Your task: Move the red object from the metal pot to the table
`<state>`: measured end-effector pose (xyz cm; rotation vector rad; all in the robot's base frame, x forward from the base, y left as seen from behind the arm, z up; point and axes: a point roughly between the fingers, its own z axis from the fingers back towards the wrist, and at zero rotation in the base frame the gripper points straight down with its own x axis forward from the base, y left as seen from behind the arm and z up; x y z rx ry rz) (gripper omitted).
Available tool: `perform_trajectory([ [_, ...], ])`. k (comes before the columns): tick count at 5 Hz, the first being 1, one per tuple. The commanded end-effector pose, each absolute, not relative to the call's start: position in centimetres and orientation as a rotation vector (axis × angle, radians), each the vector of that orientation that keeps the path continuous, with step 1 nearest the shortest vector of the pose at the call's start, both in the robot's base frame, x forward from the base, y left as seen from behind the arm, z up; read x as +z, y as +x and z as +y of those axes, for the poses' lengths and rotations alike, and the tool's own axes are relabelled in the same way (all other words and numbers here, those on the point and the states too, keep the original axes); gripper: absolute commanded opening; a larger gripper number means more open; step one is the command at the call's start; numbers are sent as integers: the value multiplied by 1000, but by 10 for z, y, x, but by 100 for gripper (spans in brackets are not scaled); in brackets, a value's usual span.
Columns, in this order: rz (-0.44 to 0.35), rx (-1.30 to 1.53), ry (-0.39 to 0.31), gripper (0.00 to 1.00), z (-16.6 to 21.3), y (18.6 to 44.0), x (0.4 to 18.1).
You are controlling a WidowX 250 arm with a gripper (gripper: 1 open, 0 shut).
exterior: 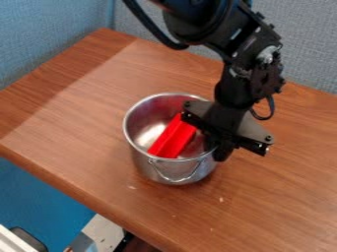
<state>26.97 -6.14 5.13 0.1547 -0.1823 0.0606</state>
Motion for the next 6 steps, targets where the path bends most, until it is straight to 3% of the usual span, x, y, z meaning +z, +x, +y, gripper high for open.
perform_trajectory([
  [1,-250,43,124,0,-72,279,71],
  [2,-248,29,118,0,-78,279,70],
  [3,-241,21,115,100,-83,278,66],
  [4,-244,11,107,0,-93,281,64],
  [6,-229,41,114,0,-80,276,59],
])
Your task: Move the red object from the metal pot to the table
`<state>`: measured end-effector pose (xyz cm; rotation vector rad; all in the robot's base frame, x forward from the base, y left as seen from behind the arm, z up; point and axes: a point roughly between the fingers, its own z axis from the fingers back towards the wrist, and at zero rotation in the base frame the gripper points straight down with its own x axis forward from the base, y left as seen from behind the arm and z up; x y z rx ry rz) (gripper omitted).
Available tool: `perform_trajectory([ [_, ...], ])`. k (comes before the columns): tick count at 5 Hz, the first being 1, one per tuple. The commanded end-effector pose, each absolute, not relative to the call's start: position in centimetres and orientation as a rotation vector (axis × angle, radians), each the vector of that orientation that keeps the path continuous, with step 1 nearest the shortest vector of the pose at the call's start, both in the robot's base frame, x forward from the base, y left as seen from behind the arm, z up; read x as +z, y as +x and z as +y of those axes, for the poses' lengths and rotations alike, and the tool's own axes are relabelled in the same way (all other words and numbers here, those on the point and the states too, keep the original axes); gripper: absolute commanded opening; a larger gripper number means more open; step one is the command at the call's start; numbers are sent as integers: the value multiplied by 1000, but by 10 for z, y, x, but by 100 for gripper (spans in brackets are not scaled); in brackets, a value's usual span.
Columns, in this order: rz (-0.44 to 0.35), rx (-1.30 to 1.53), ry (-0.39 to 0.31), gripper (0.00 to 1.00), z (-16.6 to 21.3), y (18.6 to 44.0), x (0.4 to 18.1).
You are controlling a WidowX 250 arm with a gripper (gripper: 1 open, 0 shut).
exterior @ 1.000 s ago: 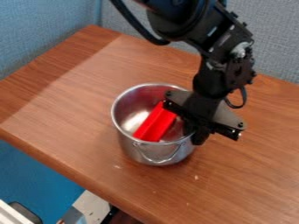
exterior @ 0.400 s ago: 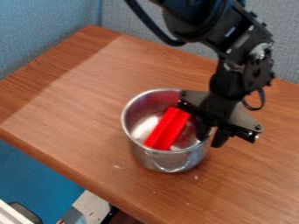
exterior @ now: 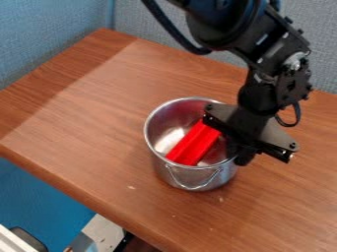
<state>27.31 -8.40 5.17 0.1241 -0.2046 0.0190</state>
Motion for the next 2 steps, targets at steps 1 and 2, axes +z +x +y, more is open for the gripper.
perform_trajectory([
  [1,-226,34,101,0,-85,276,57],
  [2,-222,27,90,0,-90,275,56],
])
